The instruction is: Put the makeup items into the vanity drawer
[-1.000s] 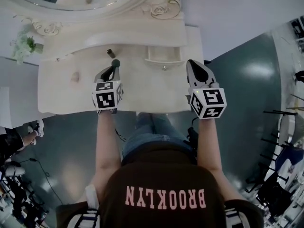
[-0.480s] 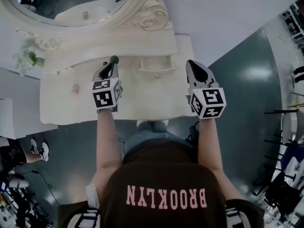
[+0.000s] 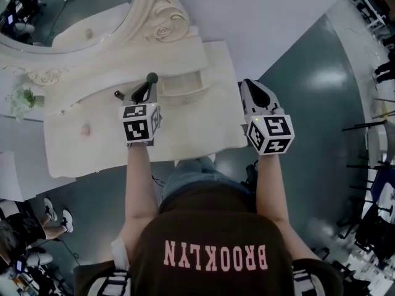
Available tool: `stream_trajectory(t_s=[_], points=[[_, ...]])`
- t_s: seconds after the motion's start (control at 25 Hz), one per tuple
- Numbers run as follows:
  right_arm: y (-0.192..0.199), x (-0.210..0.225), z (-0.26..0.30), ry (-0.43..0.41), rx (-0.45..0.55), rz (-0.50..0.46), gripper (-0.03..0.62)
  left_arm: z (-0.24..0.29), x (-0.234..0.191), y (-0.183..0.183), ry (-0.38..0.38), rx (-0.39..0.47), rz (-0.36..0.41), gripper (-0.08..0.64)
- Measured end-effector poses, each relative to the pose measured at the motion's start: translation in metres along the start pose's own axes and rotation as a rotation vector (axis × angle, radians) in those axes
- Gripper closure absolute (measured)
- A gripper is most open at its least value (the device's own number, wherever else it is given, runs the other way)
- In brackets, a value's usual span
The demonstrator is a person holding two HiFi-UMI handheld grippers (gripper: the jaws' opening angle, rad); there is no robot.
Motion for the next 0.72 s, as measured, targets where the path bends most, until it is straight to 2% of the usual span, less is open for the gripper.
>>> stream_trajectory(t_s=[0.44,0.72], points=[[0.023,0.038,-0.035,0.107,-0.046,0.025,0.600,0.036,0.070,0.001,0.184,-0.025,0.068,0.522],[0.035,0.058,-0.053,0.156,-0.070,0.042,0.600,0.053,0.099,0.009,0.222,-0.052,0.083,0.520]])
Point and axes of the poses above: the fingertips, and each gripper's own axes: z forward along the fingers, x to its right, y out of its underside, the point moved 6 cm from there along -z, backward along the fingers, and after that the axes turned 8 degrees about x, right-handed, at the moved point
